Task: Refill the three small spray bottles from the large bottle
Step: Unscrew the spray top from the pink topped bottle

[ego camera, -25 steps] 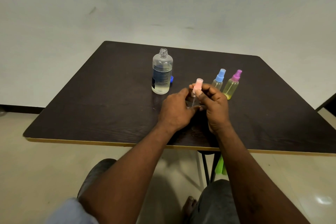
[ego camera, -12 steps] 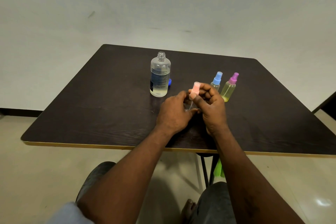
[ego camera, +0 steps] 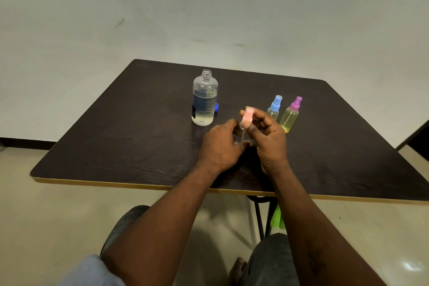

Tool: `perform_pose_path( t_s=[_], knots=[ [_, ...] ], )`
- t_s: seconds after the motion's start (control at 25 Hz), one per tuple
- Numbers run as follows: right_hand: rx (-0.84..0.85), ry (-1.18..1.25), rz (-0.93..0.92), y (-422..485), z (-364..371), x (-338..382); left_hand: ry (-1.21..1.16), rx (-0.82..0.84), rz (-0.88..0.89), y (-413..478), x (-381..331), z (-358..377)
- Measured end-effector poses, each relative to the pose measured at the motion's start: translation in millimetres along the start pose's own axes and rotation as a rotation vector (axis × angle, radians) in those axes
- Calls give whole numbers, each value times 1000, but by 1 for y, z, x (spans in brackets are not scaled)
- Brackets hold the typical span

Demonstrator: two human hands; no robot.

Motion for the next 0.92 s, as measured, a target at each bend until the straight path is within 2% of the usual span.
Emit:
perform_pose_path(
  t_s=[0.16, 0.4, 0.6, 0.72, 0.92],
  knots=[
    [-48, -94, 35, -1, -1, -2, 22, 10, 7, 0, 1, 0],
    [35, 46, 46, 0, -2, -3, -14, 2, 18, 0, 1, 0],
    [-47, -17, 28, 0, -4, -3, -5, 2, 11, 1, 1, 0],
    [-65, 163, 19, -2, -6, 0, -1, 24, 5, 0, -1, 0],
    [-179, 617, 67, -7, -16, 2, -51, 0, -11, -1, -2, -2]
  ],
)
Point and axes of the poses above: each hand's wrist, its own y-axis towards the middle knuckle, its own z-axis out of the palm, x = y × z, the point moved 4 cm from there along y, towards the middle knuckle, and after that the axes turned 5 degrees about x, right-handed, at the moved point
